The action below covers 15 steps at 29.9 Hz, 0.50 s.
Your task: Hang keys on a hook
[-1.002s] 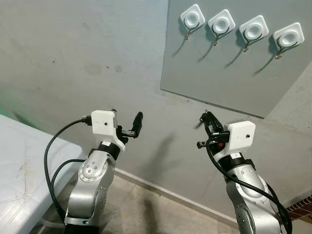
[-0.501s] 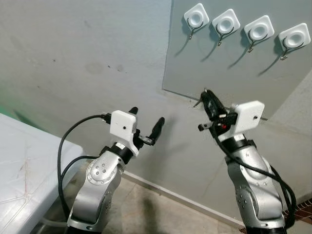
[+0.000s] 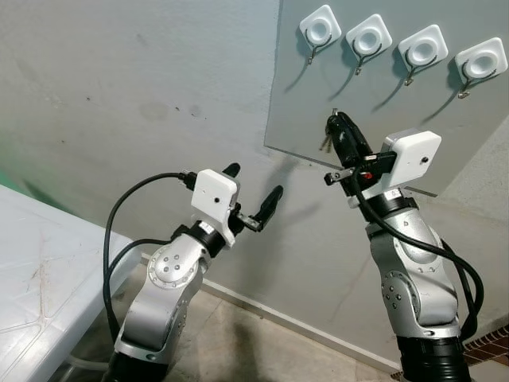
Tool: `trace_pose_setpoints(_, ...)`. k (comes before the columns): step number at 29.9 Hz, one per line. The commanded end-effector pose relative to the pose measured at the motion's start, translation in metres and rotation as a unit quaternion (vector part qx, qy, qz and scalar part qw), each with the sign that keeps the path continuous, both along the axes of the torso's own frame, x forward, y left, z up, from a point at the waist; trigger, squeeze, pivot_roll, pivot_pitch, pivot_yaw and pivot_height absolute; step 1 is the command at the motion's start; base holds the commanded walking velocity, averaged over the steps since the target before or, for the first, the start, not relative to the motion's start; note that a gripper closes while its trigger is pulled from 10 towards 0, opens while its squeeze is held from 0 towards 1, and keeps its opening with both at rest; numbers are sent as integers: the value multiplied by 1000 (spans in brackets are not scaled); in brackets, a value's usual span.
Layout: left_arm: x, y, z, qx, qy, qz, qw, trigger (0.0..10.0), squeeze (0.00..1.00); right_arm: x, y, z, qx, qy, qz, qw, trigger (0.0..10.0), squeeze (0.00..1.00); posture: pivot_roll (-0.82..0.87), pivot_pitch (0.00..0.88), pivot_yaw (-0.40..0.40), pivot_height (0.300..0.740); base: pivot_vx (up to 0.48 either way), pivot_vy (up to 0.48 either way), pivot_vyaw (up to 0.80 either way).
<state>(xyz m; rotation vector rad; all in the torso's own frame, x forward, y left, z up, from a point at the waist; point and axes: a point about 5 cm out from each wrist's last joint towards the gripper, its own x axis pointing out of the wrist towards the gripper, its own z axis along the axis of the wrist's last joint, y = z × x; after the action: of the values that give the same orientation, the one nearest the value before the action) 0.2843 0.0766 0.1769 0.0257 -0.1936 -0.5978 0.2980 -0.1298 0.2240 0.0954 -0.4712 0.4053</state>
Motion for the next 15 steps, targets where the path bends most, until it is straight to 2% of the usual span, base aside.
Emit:
trace_pose_setpoints(1, 3, -2, 3, 3, -8, -5, 1000, 10000, 0, -2, -2, 0, 5, -4, 2, 1000, 10000, 0, -41, 60, -10, 732, 0, 0, 0)
trace_pose_setpoints(15, 9, -6, 7, 1, -23, -14, 1000, 10000, 0, -2, 1, 4, 11, -13, 27, 999, 10000, 0, -54, 35, -8, 732, 0, 0, 0)
